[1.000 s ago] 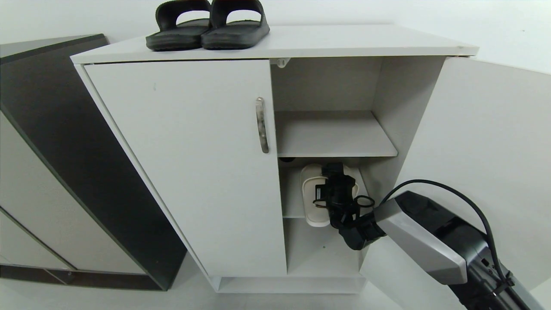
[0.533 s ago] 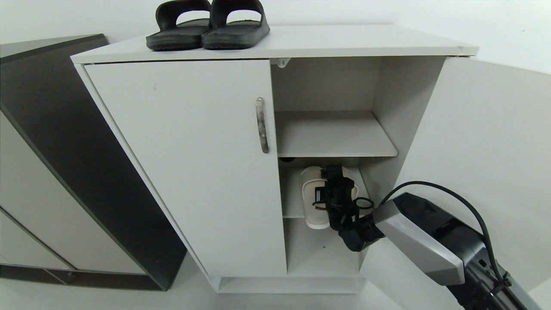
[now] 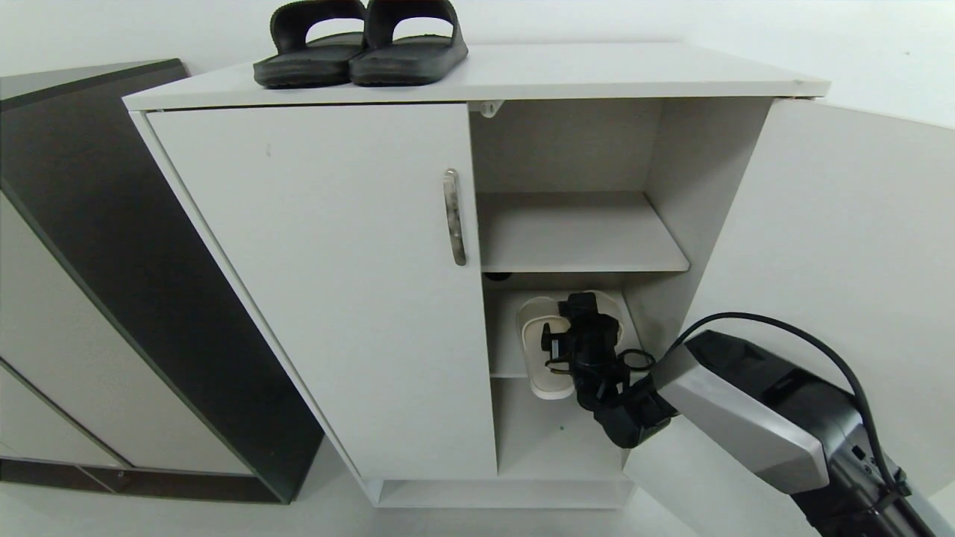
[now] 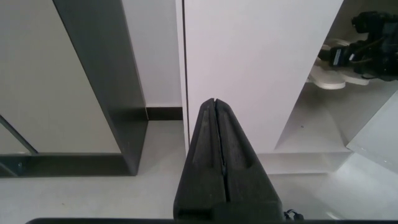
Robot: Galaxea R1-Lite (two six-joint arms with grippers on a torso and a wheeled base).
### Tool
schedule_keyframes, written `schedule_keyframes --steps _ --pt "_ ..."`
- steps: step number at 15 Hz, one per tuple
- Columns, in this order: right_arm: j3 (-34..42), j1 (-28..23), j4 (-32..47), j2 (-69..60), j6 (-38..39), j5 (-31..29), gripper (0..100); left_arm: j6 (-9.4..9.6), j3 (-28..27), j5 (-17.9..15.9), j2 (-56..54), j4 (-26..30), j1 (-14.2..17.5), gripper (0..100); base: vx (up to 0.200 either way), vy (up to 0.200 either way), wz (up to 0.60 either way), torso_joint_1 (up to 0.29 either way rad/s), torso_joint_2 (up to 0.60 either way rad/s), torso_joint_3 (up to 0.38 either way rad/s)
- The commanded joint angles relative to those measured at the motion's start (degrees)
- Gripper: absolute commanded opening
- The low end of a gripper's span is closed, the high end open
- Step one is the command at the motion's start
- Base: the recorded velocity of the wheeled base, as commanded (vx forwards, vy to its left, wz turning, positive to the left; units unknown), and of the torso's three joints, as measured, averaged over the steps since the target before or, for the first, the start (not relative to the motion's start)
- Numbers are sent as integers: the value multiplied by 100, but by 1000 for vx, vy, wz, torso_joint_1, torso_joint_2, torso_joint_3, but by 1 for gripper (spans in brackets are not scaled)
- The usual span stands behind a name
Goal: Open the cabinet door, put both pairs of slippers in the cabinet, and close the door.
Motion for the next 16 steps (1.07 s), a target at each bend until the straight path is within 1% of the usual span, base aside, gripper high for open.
schedule_keyframes --steps 1,5,8,10,12,16 --pt "1008 146 -424 -684 -7 -16 100 -2 0 2 9 -4 -4 0 0 0 0 0 0 0" --pt "2775 436 -1355 -1563 -7 -25 100 -11 0 -7 9 -4 5 0 0 0 0 0 0 0" --pt "3724 787 -2085 -1845 -15 -25 100 -11 0 -7 9 -4 -4 0 0 0 0 0 0 0" --pt "3864 902 -2252 -1836 -77 -16 100 -11 0 -16 9 -4 -4 0 0 0 0 0 0 0" --pt "3820 910 -2252 -1818 -174 10 100 -20 0 -16 9 5 -4 0 0 0 0 0 0 0" --pt "3820 946 -2261 -1818 -174 10 100 -20 0 -16 9 -4 -4 0 -200 0 0 2 2 0"
